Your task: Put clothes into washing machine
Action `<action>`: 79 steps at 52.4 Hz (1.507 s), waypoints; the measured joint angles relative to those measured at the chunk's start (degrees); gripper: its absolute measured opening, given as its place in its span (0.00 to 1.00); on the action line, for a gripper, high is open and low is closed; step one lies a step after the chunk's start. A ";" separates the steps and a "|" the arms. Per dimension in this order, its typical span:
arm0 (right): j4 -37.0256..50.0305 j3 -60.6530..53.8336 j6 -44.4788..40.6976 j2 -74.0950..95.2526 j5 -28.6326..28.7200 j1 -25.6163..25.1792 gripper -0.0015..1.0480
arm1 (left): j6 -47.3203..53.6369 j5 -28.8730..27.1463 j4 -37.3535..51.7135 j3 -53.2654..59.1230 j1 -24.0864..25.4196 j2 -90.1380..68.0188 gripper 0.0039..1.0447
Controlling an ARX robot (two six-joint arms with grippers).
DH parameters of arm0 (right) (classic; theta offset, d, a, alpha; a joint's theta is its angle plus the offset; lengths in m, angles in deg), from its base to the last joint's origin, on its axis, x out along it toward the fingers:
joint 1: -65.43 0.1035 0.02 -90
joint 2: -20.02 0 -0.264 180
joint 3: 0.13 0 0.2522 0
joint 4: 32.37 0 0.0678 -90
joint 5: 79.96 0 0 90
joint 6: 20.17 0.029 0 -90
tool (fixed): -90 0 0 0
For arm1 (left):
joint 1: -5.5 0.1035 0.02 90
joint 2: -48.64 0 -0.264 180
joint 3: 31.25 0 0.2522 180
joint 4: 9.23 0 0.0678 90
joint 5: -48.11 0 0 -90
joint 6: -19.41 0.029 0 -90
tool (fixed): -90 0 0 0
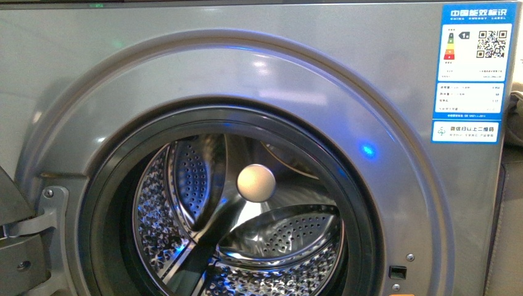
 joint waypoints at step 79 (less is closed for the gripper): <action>14.16 36.39 -13.38 85.48 43.12 -64.94 0.93 | 0.00 0.02 0.00 0.00 0.00 0.00 0.94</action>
